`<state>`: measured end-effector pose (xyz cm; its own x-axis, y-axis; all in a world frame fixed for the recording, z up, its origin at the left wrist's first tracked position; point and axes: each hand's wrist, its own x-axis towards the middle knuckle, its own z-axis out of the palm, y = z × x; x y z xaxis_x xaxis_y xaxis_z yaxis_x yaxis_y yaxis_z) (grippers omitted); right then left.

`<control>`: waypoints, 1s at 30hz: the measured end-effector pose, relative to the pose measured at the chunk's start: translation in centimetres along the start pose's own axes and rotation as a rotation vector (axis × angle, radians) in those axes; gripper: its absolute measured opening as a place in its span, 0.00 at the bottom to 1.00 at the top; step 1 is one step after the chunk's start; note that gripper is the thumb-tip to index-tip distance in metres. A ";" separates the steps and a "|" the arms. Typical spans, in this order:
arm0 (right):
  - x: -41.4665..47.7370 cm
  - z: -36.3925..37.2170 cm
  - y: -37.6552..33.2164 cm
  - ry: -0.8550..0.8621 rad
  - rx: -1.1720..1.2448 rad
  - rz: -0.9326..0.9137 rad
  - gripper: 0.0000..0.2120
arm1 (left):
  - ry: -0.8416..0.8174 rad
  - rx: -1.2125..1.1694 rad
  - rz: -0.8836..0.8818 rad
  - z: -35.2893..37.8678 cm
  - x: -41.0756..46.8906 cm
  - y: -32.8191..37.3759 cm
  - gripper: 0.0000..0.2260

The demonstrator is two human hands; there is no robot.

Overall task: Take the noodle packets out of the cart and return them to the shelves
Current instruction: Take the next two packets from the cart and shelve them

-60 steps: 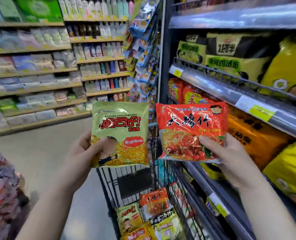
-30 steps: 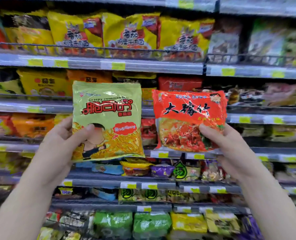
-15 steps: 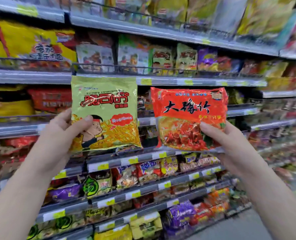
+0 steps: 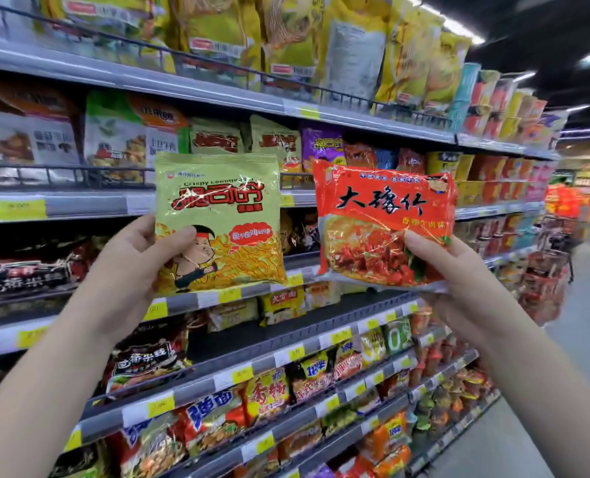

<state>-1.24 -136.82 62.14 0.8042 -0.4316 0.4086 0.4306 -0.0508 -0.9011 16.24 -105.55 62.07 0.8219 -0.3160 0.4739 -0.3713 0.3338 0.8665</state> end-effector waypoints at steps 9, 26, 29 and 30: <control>14.2 -2.3 2.6 -0.053 -0.019 -0.060 0.24 | 0.018 0.030 0.025 3.7 12.3 -3.4 0.14; 32.7 -9.2 8.4 -0.357 0.149 -0.064 0.35 | 0.321 0.222 0.061 12.0 19.1 -7.1 0.14; 34.9 -9.8 8.8 -0.417 0.207 -0.042 0.23 | 0.381 0.264 0.073 13.3 19.5 -6.6 0.17; 35.4 -9.9 8.9 -0.436 0.235 -0.030 0.19 | 0.388 0.281 0.075 13.6 19.7 -6.4 0.19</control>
<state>27.07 -161.44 67.13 0.8649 -0.0134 0.5017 0.4965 0.1689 -0.8514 28.96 -125.98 67.99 0.8691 0.0726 0.4892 -0.4938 0.0733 0.8665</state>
